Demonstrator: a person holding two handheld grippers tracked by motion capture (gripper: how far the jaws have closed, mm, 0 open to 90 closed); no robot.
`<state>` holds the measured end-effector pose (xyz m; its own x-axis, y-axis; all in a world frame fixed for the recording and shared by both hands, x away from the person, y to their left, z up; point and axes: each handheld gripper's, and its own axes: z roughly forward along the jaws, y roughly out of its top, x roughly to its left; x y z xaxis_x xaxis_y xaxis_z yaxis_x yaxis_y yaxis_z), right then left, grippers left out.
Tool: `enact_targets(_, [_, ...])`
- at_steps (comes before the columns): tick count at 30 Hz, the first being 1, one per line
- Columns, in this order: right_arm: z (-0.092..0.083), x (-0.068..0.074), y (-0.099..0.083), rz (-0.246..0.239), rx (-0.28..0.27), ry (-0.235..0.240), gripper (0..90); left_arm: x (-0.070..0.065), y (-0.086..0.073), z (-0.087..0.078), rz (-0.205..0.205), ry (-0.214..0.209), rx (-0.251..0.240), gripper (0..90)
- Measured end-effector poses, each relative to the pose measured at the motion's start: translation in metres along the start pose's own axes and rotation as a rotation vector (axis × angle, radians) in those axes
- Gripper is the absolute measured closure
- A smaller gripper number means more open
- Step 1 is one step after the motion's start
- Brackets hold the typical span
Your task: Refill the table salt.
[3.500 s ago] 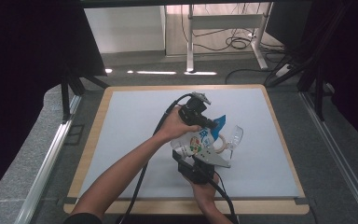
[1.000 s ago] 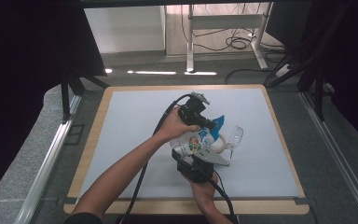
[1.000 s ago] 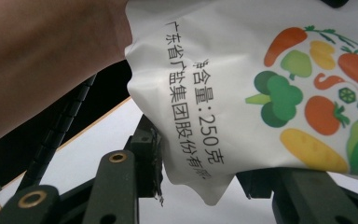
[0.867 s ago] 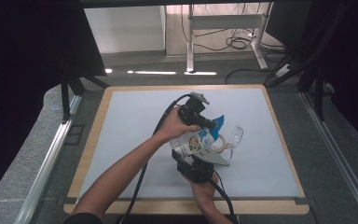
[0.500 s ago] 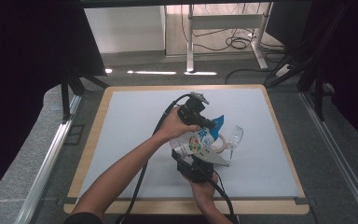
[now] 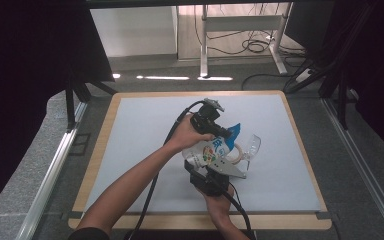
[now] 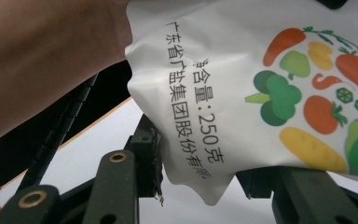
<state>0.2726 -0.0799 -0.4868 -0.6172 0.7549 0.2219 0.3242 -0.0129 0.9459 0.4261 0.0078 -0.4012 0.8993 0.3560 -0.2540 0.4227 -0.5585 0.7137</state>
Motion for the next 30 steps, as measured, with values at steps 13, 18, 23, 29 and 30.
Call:
enact_targets(13, [-0.0003, 0.0002, 0.0000, 0.010, -0.004, -0.015, 57.5, 0.0007, 0.0017, 0.0031, 0.009, -0.001, 0.015, 90.0])
enact_targets(18, [-0.0010, 0.0009, 0.0005, 0.022, -0.004, -0.020, 57.5, 0.0011, 0.0017, 0.0041, 0.009, -0.006, 0.020, 90.0])
enact_targets(23, [-0.0012, 0.0010, 0.0010, 0.027, -0.007, -0.018, 57.5, 0.0008, 0.0016, 0.0038, 0.010, -0.004, 0.019, 90.0])
enact_targets(29, [-0.0012, 0.0010, 0.0009, 0.024, -0.007, -0.017, 57.5, 0.0011, 0.0006, 0.0034, 0.010, -0.004, 0.018, 90.0])
enact_targets(30, [-0.0011, 0.0009, 0.0009, 0.022, -0.006, -0.016, 57.5, 0.0013, 0.0002, 0.0032, 0.007, -0.004, 0.018, 90.0])
